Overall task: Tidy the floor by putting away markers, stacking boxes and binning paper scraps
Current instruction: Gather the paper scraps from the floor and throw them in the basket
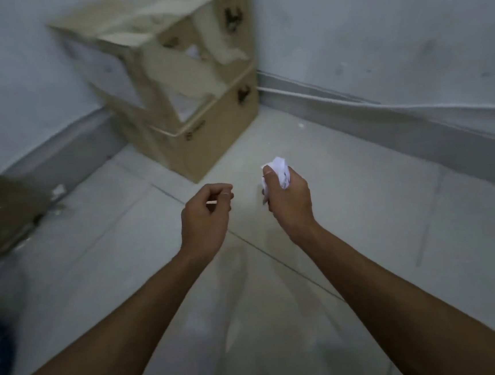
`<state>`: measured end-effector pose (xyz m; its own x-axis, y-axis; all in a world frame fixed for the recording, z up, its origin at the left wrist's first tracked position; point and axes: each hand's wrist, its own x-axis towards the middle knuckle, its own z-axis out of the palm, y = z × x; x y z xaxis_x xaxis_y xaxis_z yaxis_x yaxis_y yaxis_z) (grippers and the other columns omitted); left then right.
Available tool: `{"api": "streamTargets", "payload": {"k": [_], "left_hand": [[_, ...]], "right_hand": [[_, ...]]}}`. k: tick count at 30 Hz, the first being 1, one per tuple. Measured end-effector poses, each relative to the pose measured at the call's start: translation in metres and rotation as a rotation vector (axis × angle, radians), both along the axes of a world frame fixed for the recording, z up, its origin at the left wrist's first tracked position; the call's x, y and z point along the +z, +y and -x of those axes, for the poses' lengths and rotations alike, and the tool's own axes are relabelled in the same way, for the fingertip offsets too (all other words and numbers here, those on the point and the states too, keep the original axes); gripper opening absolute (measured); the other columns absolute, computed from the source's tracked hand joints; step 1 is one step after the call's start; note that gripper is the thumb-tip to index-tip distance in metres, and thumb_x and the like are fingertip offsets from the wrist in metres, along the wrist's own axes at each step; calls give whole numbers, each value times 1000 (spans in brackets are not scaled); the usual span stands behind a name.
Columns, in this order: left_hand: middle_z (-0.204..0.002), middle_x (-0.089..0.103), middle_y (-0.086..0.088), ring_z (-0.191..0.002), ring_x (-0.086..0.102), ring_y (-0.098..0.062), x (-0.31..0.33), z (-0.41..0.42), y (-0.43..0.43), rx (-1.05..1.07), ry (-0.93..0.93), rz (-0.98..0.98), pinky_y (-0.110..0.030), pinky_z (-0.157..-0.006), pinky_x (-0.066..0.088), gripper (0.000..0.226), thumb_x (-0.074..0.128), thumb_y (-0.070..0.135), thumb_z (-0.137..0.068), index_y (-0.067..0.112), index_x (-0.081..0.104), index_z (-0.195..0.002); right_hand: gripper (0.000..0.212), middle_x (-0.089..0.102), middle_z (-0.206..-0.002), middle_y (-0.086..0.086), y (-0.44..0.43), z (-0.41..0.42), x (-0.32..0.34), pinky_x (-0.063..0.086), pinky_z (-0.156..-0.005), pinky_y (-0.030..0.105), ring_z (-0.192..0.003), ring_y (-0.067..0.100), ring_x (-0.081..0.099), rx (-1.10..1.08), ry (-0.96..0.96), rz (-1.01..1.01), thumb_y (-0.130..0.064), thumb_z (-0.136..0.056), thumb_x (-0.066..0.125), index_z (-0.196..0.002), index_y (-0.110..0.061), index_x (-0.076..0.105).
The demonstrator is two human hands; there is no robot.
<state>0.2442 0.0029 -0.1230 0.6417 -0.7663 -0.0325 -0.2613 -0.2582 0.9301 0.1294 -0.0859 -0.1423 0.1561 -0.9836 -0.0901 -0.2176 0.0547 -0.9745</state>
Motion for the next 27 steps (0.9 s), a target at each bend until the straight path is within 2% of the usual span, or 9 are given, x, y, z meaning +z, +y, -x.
{"api": "streamTargets", "payload": {"k": [5, 12, 16, 20, 24, 27], "left_hand": [[-95, 73, 8, -81, 69, -10, 30, -66, 55, 305, 22, 110, -25, -76, 53, 16, 56, 19, -96, 23, 71, -99], [-99, 72, 8, -85, 68, -12, 84, -123, 128, 603, -118, 327, -30, -78, 56, 18, 56, 14, -97, 27, 68, -102], [-99, 70, 12, -87, 65, 0, 130, -142, 169, 753, -248, 489, -18, -77, 53, 16, 58, 13, -97, 19, 66, -108], [-98, 70, 5, -90, 65, -4, 169, -161, 214, 926, -356, 634, -18, -77, 53, 14, 57, 11, -97, 14, 67, -105], [-98, 71, 4, -92, 67, -6, 182, -184, 263, 1152, -303, 684, -24, -81, 56, 16, 56, 9, -94, 19, 67, -102], [-98, 71, 6, -91, 67, -6, 180, -196, 291, 1295, -246, 642, -33, -84, 58, 19, 54, 11, -94, 24, 66, -100]], "right_hand": [[30, 59, -61, -9, 35, -101, 40, 46, -60, 28, -57, 11, 56, 276, -82, 9, -42, -94, 56, -70, -24, 57], [29, 60, -59, -2, 105, -218, 117, 42, -50, 25, -47, 10, 54, 627, -192, 82, -41, -94, 58, -74, -20, 60], [27, 63, -67, 5, 158, -268, 166, 43, -51, 27, -55, 18, 58, 796, -267, 110, -40, -93, 59, -74, -21, 60], [18, 67, -72, -2, 220, -302, 206, 46, -52, 25, -63, 16, 64, 977, -335, 154, -36, -93, 60, -78, -26, 61], [12, 68, -83, -5, 278, -328, 223, 47, -61, 24, -77, 12, 67, 1166, -301, 204, -33, -94, 60, -95, -22, 65], [37, 66, -107, -5, 304, -338, 225, 49, -69, 27, -89, 9, 65, 1342, -227, 215, -40, -95, 58, -125, -19, 55]]}}
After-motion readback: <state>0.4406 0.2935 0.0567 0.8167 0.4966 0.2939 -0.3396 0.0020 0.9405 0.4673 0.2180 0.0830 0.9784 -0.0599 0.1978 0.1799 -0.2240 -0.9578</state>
